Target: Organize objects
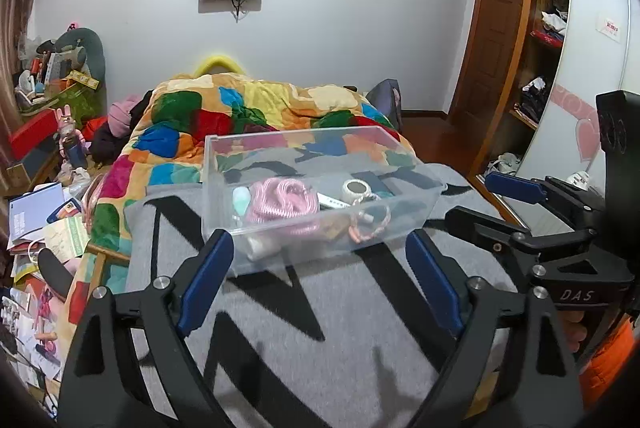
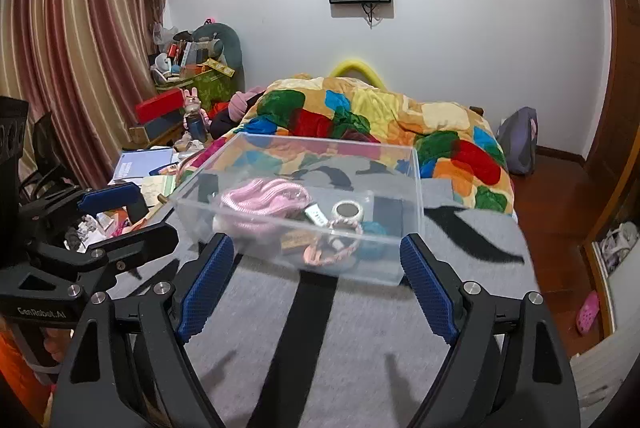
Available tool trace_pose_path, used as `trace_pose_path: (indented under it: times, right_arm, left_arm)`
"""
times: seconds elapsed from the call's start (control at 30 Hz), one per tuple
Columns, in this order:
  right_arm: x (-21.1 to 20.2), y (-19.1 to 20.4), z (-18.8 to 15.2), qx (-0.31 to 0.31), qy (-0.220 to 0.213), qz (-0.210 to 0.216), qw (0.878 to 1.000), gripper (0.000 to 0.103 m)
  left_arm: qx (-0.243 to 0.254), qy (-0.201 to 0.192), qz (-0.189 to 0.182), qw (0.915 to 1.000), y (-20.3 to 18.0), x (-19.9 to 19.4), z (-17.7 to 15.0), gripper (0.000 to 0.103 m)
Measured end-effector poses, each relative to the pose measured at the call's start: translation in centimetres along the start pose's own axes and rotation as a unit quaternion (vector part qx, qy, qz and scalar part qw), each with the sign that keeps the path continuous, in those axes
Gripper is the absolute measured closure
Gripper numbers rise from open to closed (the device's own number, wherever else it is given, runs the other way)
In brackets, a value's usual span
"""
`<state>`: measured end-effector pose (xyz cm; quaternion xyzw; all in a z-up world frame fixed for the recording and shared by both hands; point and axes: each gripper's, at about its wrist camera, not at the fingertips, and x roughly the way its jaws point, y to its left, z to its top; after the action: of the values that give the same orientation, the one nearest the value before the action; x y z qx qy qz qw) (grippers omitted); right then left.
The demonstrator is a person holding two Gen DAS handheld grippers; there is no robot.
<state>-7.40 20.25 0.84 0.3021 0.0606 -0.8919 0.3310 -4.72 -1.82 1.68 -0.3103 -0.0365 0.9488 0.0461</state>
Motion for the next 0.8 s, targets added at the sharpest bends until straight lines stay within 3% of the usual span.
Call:
trace_pose_path:
  times: [0.3, 0.8]
  right_arm:
    - [0.1, 0.3, -1.9, -0.001, 0.017, -0.002, 1.000, 0.020]
    - [0.0, -0.2, -2.9, 0.014, 0.027, 0.005, 1.000, 0.020]
  left_arm:
    - [-0.014, 0.015, -0.007, 0.9998, -0.7, 0.1, -2.1, 0.014]
    - [-0.024, 0.023, -0.005, 0.9994, -0.6, 0.5, -2.3, 0.014]
